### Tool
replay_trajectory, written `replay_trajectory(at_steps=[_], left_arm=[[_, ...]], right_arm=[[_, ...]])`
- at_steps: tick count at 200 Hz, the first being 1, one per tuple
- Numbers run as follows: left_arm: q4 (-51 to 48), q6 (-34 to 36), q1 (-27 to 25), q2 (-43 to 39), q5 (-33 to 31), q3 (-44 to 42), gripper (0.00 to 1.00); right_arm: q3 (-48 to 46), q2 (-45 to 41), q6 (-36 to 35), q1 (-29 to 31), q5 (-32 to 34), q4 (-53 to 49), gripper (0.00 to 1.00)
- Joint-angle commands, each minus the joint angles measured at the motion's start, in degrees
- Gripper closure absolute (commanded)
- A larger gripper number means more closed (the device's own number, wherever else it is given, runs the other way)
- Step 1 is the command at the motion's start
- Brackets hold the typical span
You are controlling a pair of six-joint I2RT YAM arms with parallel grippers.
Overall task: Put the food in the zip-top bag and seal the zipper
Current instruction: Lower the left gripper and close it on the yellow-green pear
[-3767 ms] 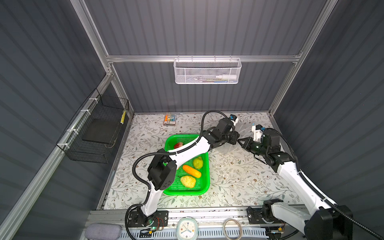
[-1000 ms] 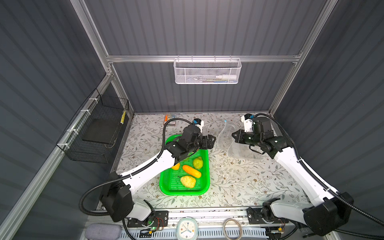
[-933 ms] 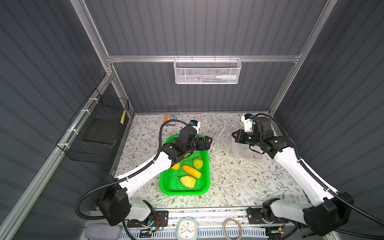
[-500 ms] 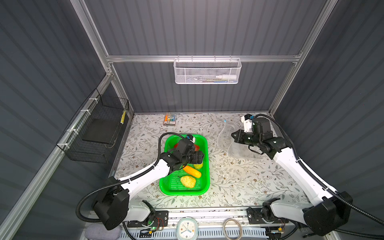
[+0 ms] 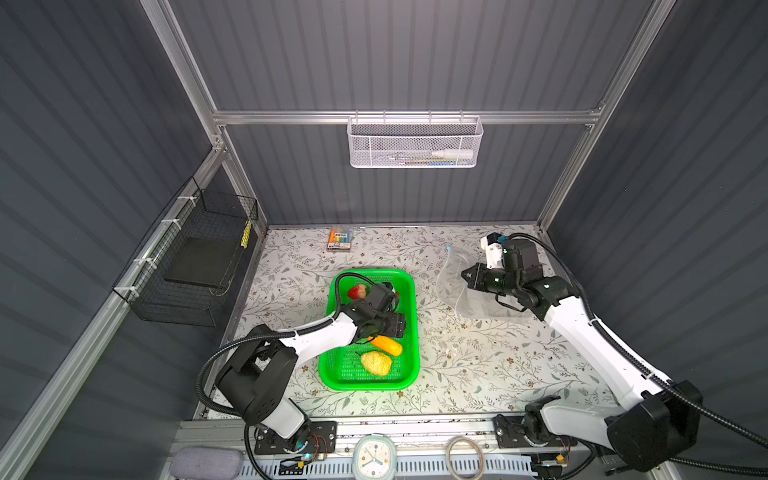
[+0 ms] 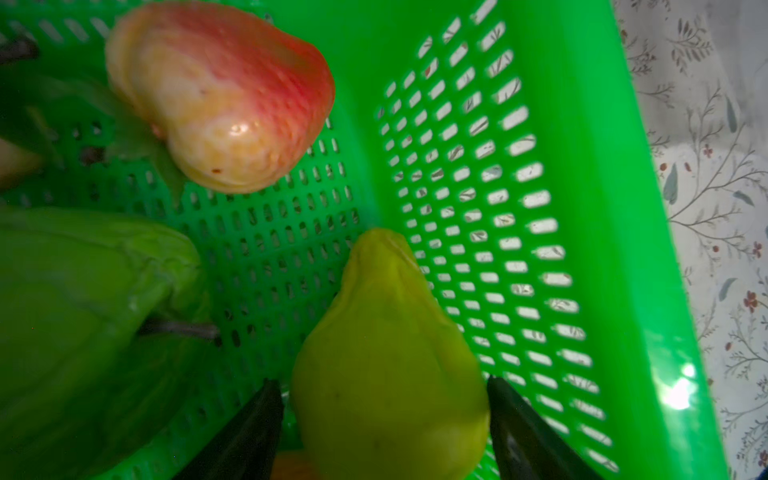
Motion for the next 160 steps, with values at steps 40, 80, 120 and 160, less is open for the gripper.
replay_trajectory(at_steps=[40,80,120,160], left_arm=[[-0.1,1.7,-0.2,2.9,-1.2,1.3,0.24],[0.9,1.9,-0.2,4.4,-1.7,2.0,0.21],[2.7,2.7,-0.2,5.3,-2.6,2.2,0.2],[4.3,3.5,-0.2,5.1,-3.5,1.7,0.32]], right_arm=[[0.3,0.2,-0.7,0.1,-0.2,0.7,1.0],[0.7,0.3,-1.0,0.1,-0.2,0.3,1.0],[0.6,0.2,-0.9,0.1,-0.3,0.1,1.0],[0.7,-0.4,-1.1,0.2,-0.1,-0.5,1.0]])
